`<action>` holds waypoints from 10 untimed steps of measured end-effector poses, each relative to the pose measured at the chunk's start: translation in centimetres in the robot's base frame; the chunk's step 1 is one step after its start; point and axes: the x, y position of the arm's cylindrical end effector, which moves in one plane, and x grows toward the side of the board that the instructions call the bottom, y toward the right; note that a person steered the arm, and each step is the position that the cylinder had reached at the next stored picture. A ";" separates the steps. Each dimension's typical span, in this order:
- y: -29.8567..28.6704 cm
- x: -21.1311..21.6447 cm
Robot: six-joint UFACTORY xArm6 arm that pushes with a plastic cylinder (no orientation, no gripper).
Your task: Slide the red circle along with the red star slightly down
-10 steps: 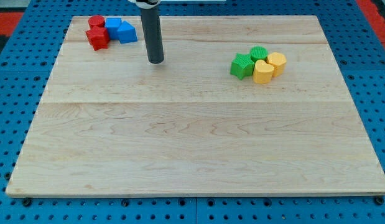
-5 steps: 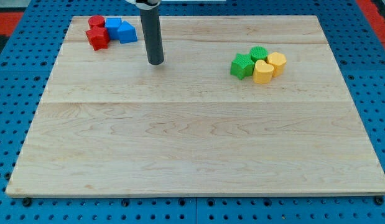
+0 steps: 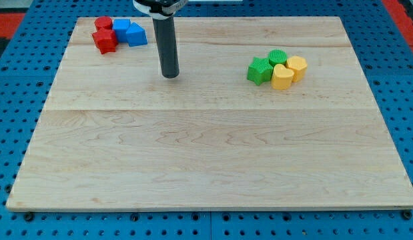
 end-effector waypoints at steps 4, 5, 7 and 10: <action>0.6 -2.1; 1.9 -4.1; 3.8 -9.6; 2.8 -14.1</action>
